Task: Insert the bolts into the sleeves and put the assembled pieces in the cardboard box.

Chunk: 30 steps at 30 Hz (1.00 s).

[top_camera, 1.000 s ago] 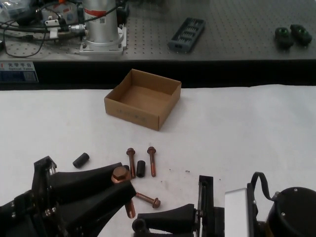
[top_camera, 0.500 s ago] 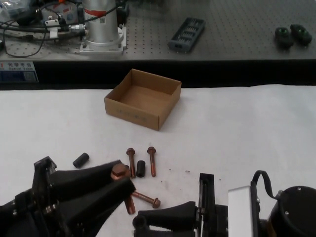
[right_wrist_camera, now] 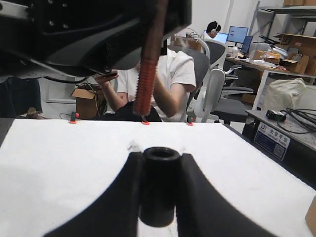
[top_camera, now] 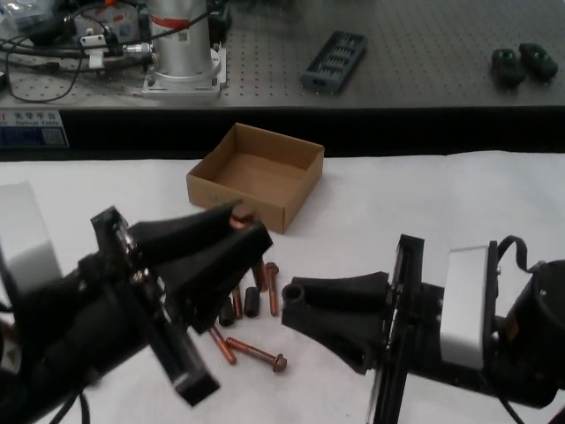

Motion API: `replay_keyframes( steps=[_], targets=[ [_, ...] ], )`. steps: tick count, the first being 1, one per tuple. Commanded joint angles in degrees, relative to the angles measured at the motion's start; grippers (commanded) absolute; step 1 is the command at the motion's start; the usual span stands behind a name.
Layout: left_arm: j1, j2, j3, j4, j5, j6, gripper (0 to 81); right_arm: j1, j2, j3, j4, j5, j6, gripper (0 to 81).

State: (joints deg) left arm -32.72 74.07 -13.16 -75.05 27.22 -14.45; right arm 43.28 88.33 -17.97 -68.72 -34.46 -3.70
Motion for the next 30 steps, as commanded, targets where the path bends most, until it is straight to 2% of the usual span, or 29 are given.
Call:
replay_keyframes(
  steps=[1,6,13,22,27,30],
  targets=[
    [2.2,3.51,-2.06,-0.94,0.55,0.67,0.6,-1.97,0.2,-0.61,1.2,-1.99,-0.19,6.0],
    [3.4,8.73,-3.52,-4.79,2.41,-0.51,0.6,-4.57,3.06,-1.73,1.14,-5.0,-0.19,6.0],
    [3.4,14.48,-4.22,-12.6,3.55,-2.16,0.6,-4.47,8.2,-4.26,1.11,-7.48,-0.19,6.0],
    [3.4,15.42,-4.22,-12.84,4.36,-2.31,0.6,-4.48,8.75,-4.52,1.11,-7.46,-0.19,6.0],
    [3.4,15.42,-5.13,-12.01,10.05,-6.55,0.6,-4.48,8.75,-4.5,1.11,-7.68,-0.19,6.0],
    [3.4,15.42,-5.13,-12.01,10.37,-6.67,0.6,-4.48,8.75,-4.5,1.11,-8.18,0.08,6.0]
  ],
)
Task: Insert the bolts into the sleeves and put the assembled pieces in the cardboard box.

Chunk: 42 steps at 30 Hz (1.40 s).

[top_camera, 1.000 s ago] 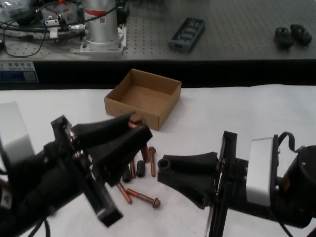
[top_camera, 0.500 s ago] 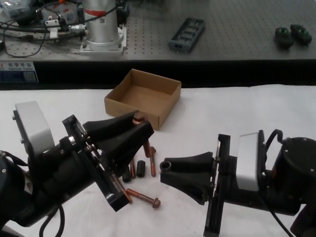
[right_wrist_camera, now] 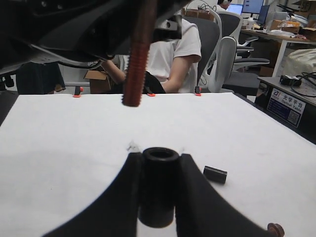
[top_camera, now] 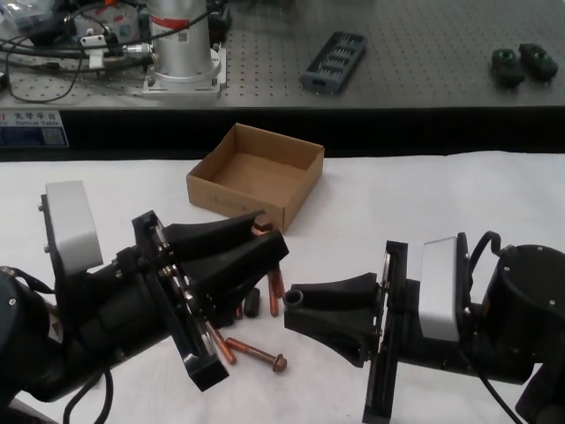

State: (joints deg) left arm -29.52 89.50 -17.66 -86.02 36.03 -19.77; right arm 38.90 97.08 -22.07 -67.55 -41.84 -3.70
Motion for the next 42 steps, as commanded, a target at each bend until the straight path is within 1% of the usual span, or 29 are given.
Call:
replay_keyframes(
  steps=[1,11,19,37,42],
  targets=[
    [0.19,-0.01,-0.64,-1.04,1.69,-1.35,0.6,-0.09,0.0,-0.39,-0.06,-0.8,0.08,6.0],
    [0.19,1.17,-0.64,0.25,1.93,-0.87,0.6,-0.09,0.0,-0.39,-0.06,-0.8,0.08,6.0],
    [0.19,3.85,-1.96,-1.52,2.3,-1.32,0.6,-0.09,0.0,-0.39,-0.06,-2.67,0.23,6.0],
    [0.19,3.84,-1.96,-2.38,2.59,-4.86,0.6,-0.09,0.0,-0.39,-0.06,-3.89,0.23,6.0],
    [0.07,5.59,-1.96,-2.38,3.33,-5.14,0.6,-0.09,0.0,-0.39,-0.06,-3.89,0.23,6.0]
  ],
)
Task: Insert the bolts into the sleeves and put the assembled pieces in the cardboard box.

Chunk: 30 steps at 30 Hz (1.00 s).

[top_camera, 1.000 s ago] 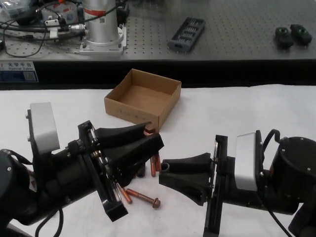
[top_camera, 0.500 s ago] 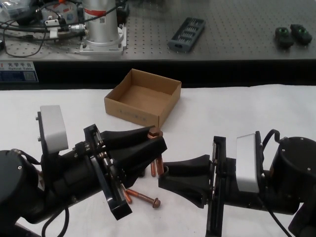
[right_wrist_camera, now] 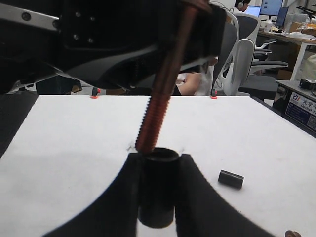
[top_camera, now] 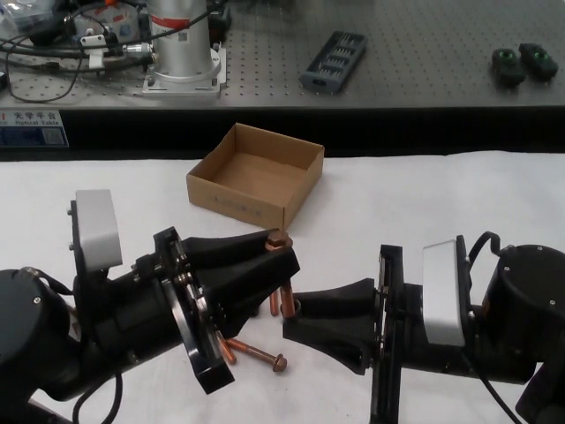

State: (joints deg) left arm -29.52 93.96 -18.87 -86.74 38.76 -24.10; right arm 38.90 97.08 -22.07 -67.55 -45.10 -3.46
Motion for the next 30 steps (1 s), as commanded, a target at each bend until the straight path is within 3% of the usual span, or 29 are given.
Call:
replay_keyframes(
  steps=[1,30],
  targets=[
    [0.07,1.54,-0.74,-1.66,0.6,-0.81,0.6,-0.09,0.0,-0.39,-0.06,-0.63,-0.01,6.0],
    [0.19,4.8,-1.11,-2.26,2.43,0.67,0.6,-0.09,0.0,-0.16,0.41,-0.7,-0.01,6.0]
  ],
)
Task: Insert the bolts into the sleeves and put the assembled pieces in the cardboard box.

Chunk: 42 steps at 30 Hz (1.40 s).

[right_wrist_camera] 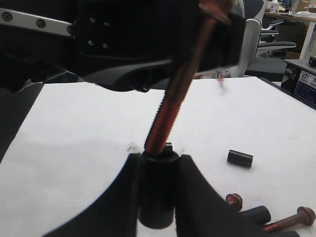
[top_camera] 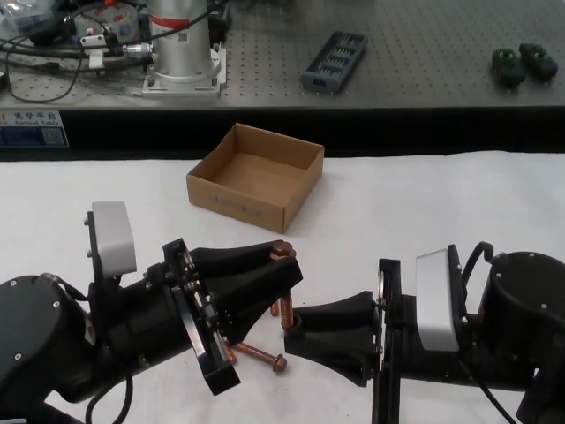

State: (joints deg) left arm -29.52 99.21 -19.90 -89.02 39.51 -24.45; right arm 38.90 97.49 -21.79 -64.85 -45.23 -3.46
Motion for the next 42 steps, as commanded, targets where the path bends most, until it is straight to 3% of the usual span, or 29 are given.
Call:
replay_keyframes(
  steps=[1,16,34,42],
  targets=[
    [0.18,-1.07,-0.08,0.02,1.68,1.02,0.6,-0.09,-0.41,-0.44,-1.53,-0.57,-0.01,6.0],
    [0.18,-14.28,3.44,0.02,-0.2,0.99,0.6,-0.09,-0.41,-0.44,0.64,-1.21,-0.25,6.0],
    [0.18,-14.21,3.96,0.02,-2.46,0.43,0.6,-0.09,-0.41,-0.44,-8.0,-4.69,4.37,6.0],
    [-2.47,-14.21,3.96,0.02,-2.85,2.16,0.6,1.09,-0.41,-0.7,-8.87,-7.4,4.37,6.0]
  ],
)
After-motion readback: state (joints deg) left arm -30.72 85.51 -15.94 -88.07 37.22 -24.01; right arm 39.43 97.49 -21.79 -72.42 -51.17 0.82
